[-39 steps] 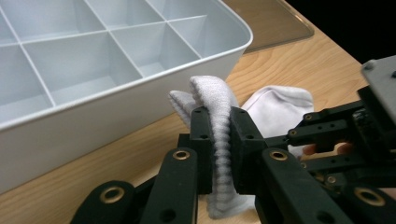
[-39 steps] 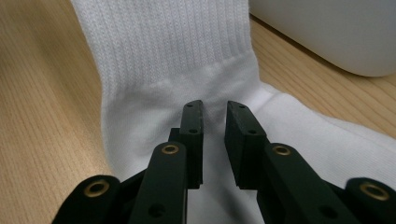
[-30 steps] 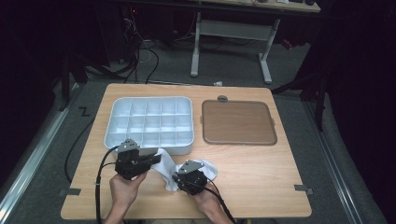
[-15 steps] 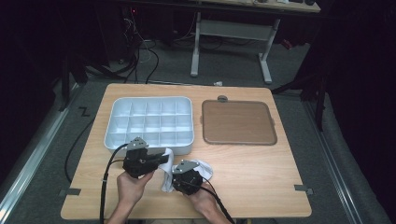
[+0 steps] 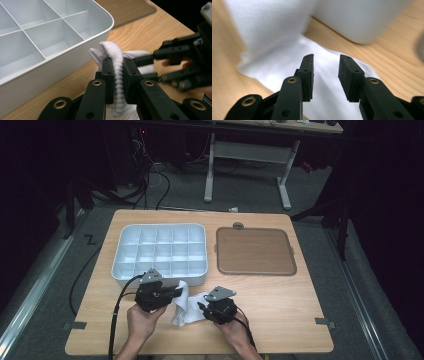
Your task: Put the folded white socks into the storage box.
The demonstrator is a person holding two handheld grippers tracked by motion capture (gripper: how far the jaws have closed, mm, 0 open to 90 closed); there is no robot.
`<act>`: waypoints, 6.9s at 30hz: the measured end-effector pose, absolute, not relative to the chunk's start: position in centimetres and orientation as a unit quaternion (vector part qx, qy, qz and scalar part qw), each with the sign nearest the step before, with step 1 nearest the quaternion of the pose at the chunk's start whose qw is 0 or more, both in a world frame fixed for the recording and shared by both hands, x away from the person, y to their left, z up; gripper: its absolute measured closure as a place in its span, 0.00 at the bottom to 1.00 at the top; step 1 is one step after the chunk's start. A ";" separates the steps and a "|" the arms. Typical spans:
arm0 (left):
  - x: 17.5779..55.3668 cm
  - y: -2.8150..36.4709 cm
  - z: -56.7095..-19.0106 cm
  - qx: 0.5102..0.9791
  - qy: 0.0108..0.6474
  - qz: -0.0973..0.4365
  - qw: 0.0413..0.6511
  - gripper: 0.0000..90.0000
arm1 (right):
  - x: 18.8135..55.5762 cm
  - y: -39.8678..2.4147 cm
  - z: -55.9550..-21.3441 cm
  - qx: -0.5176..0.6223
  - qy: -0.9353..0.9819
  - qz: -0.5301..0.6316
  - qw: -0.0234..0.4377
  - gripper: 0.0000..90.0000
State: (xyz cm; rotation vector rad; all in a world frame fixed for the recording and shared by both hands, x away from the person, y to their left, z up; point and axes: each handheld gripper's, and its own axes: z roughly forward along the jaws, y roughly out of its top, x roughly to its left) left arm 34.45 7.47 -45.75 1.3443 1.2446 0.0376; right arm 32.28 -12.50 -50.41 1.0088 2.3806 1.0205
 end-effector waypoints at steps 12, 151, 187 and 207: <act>34.4 6.9 -45.9 0.588 0.536 0.010 0.605 0.91 | 32.9 -18.3 -51.0 0.426 0.812 0.351 0.190 0.71; 33.7 0.9 -49.7 0.629 0.512 -0.027 0.585 0.51 | 31.5 -17.1 -53.2 0.430 0.807 0.380 0.141 0.71; 31.3 9.3 -52.1 0.547 0.577 0.007 0.606 0.50 | 29.2 -13.9 -49.5 0.374 0.819 0.409 0.149 0.74; 30.9 6.5 -53.9 0.606 0.551 0.099 0.564 0.51 | 29.2 -15.5 -51.8 0.401 0.817 0.372 0.183 0.94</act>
